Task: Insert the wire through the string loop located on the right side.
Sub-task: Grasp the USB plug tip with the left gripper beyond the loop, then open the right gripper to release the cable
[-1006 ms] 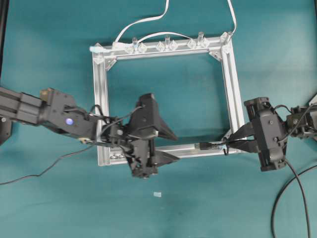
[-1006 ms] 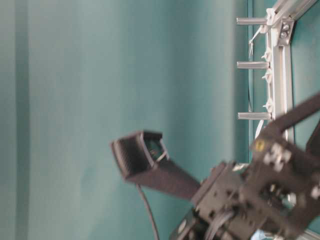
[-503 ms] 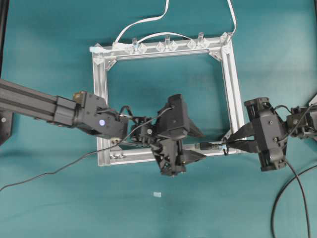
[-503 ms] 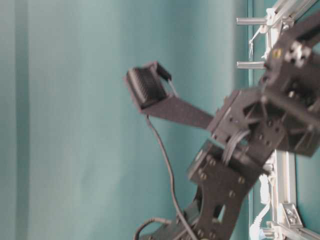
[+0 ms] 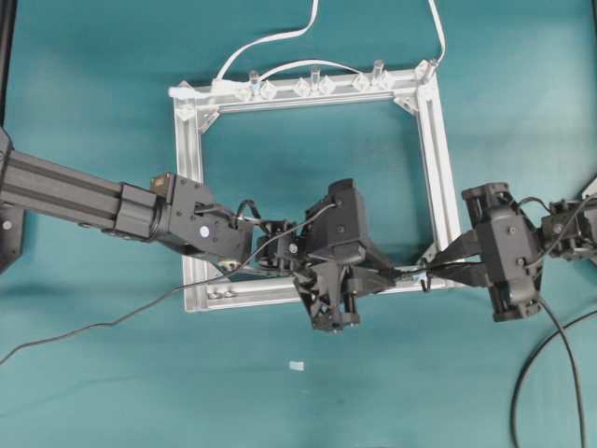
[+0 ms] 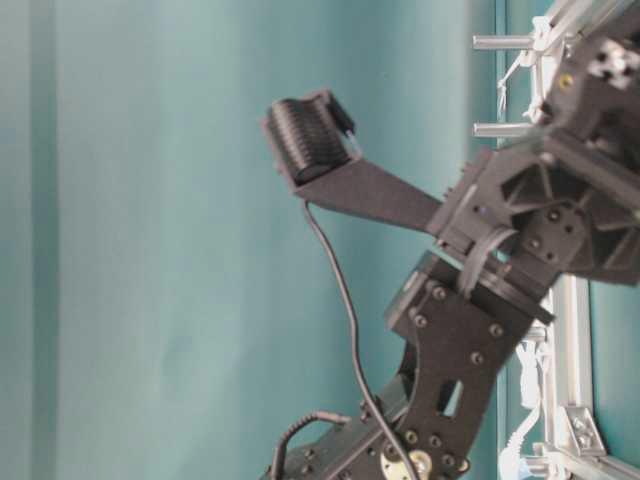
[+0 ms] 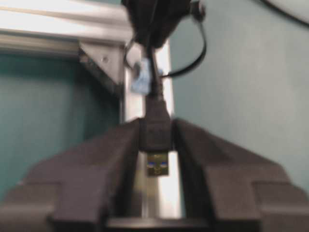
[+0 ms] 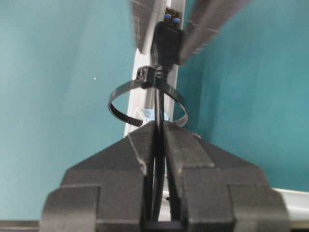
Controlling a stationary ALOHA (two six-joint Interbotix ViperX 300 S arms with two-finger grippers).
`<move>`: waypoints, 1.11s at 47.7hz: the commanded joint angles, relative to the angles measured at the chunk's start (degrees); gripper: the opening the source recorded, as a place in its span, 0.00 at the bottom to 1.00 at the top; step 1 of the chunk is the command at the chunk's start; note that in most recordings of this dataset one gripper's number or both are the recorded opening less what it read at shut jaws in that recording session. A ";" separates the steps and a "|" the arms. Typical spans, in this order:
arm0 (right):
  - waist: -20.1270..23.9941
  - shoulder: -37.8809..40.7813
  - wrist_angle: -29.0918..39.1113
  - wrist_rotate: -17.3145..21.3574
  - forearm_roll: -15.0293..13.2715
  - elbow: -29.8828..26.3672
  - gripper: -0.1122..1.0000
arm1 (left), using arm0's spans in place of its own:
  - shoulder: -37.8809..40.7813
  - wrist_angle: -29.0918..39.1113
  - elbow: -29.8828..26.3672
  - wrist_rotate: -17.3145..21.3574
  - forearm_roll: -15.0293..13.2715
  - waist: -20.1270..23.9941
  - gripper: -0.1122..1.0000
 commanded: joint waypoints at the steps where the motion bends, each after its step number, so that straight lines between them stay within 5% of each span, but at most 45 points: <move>1: -0.18 -0.44 -1.41 0.00 -0.09 -0.35 0.16 | -3.25 2.20 -0.62 0.35 0.18 0.09 0.29; 13: -0.18 -0.70 -5.19 0.00 -0.09 0.00 0.16 | -4.13 2.99 0.00 0.62 0.18 0.09 0.30; 53: 1.49 -0.70 -1.41 0.53 0.18 0.53 0.20 | -4.22 2.99 -0.35 0.18 0.18 0.09 0.30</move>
